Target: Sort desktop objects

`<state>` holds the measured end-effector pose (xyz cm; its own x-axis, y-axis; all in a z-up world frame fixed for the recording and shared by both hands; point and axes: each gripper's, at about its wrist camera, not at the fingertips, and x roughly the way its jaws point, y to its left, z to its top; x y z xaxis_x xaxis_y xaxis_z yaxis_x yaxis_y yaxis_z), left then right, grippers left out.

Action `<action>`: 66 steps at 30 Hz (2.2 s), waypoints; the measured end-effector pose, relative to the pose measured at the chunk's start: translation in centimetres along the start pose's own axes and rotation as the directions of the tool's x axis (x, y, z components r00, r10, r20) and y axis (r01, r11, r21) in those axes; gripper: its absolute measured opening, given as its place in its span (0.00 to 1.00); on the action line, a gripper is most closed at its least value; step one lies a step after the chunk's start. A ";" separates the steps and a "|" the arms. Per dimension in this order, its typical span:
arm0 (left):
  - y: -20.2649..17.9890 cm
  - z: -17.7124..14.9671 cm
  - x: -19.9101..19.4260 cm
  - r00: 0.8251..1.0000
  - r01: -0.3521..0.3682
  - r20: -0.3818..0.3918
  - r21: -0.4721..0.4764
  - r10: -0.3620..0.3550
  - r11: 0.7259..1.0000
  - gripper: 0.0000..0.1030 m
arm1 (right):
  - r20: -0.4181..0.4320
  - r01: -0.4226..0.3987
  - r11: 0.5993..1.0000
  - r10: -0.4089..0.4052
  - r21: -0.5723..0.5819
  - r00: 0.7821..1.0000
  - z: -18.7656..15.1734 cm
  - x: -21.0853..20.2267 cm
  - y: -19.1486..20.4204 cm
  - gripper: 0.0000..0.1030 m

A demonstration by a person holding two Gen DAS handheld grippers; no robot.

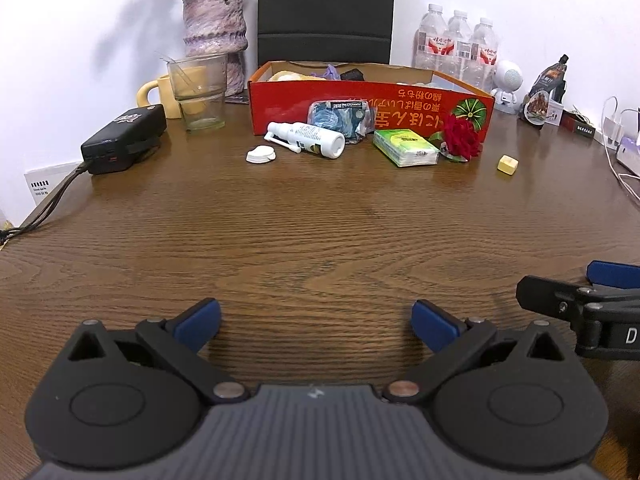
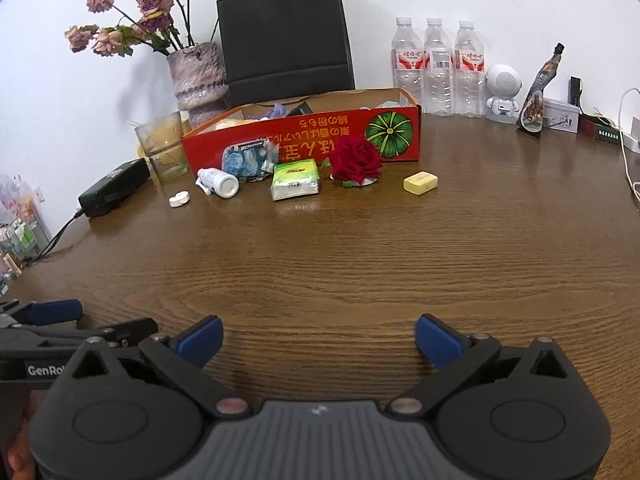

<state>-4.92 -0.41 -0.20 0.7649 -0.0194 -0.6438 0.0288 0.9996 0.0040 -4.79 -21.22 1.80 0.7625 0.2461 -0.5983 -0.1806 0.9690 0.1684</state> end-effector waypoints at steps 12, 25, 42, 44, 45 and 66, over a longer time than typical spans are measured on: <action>-0.1 0.0 0.0 1.000 -0.004 0.003 0.003 0.004 1.000 1.00 | -0.012 0.040 0.999 -0.040 -0.026 0.999 0.0 0.2 0.5 1.00; -0.2 0.0 0.0 1.000 -0.005 0.003 0.003 0.005 1.000 1.00 | -0.015 0.052 0.998 -0.053 -0.033 0.998 0.0 0.2 0.4 1.00; 5.0 9.4 4.9 0.997 0.060 0.040 0.098 -0.064 0.993 0.90 | -0.015 -0.131 0.988 0.130 -0.082 0.991 5.1 1.6 1.8 0.78; 6.2 11.9 7.5 0.999 0.051 0.006 0.087 -0.052 0.995 0.88 | 0.010 -0.133 0.984 0.135 -0.115 0.991 8.2 3.4 2.4 0.78; 6.5 12.7 8.7 0.998 0.055 -0.014 0.088 -0.054 0.995 0.86 | 0.015 -0.137 0.982 0.140 -0.132 0.990 9.7 4.8 2.7 0.78; 6.0 12.6 12.6 0.994 0.103 -0.047 0.113 -0.098 0.988 0.27 | -0.061 0.014 0.991 -0.022 -0.136 0.998 12.3 16.1 3.4 0.43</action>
<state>13.00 5.10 1.42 0.7273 -0.1162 -0.6764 0.1800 0.9834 0.0247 14.48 -14.18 2.42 0.7273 0.2254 -0.6483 -0.2531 0.9660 0.0519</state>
